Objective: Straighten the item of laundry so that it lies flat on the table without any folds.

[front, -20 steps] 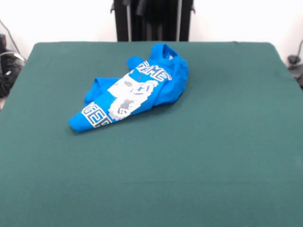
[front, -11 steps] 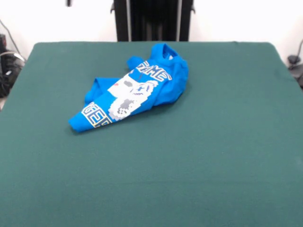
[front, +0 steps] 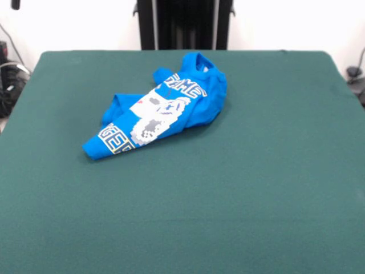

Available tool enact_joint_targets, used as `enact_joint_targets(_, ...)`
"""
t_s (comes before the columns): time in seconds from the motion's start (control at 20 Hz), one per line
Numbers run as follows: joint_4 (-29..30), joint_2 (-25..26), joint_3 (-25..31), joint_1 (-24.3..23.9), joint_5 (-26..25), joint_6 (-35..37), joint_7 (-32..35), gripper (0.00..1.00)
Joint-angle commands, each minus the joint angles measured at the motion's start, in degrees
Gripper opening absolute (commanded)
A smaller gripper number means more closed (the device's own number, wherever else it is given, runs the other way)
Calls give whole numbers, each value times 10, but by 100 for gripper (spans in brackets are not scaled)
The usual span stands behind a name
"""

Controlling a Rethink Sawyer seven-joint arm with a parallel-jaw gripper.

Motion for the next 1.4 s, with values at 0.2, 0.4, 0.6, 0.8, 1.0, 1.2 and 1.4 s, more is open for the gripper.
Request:
enact_joint_targets(0.2,-45,53,116,16,-25,65,-21,100)
enact_joint_targets(0.4,-49,57,118,30,-19,67,6,100)
enact_joint_targets(0.6,-50,64,117,45,-9,61,32,100)
enact_joint_targets(0.8,-51,69,113,60,2,57,54,100)
enact_joint_targets(1.0,-47,70,121,66,16,53,64,100)
enact_joint_targets(1.2,-43,66,126,72,31,55,71,100)
enact_joint_targets(1.4,-46,66,124,85,46,61,84,100)
